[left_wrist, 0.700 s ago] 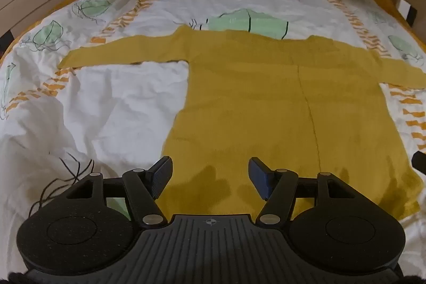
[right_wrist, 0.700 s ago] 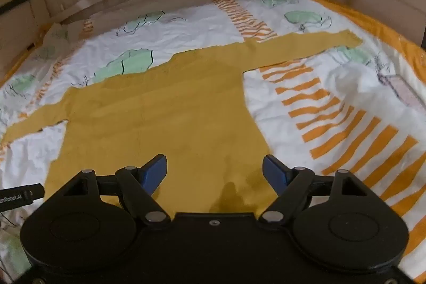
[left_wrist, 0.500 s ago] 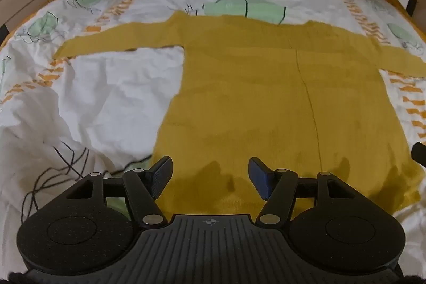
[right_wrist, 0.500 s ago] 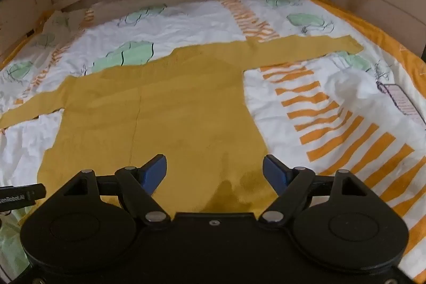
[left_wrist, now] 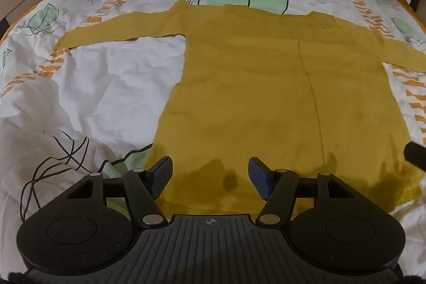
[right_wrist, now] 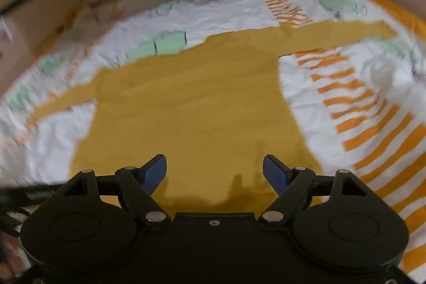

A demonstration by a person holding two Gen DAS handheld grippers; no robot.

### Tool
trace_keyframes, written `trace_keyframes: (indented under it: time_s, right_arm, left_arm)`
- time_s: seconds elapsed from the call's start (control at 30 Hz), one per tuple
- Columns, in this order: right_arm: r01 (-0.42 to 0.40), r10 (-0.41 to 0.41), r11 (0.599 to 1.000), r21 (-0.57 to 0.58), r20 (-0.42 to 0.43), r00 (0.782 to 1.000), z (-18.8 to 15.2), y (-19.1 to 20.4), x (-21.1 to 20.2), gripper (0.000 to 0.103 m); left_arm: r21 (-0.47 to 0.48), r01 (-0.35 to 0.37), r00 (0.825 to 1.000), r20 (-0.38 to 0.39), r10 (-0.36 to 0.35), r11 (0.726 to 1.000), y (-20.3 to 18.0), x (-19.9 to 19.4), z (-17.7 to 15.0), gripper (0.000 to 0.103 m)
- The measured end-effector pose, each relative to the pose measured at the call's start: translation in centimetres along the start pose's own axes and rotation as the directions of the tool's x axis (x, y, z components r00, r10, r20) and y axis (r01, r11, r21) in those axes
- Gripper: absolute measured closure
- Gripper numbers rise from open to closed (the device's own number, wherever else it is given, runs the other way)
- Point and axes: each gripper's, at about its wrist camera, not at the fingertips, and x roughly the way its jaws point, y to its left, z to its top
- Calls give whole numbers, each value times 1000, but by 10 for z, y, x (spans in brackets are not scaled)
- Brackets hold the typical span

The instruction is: Fold small clothes

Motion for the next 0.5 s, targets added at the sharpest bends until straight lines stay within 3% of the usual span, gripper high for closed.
trace_keyframes:
  time_s: [0.13,0.3,0.5]
  right_arm:
    - [14,-12,996,91,-26,1000,1,-12,2,20]
    - [102,-102,995,11,-33,994,-2,-7,5,20]
    - [115,-116,993,-25,-52,992,-3,-3,6,20]
  left_arm:
    - [1,9,1000,-10,-9,1000,0,1,-1,41]
    - [5,12,1000,-25,-12,1000,-1,3,-2,41]
    - [10,11,999,-36,-10,1000,-2,1,-1,41]
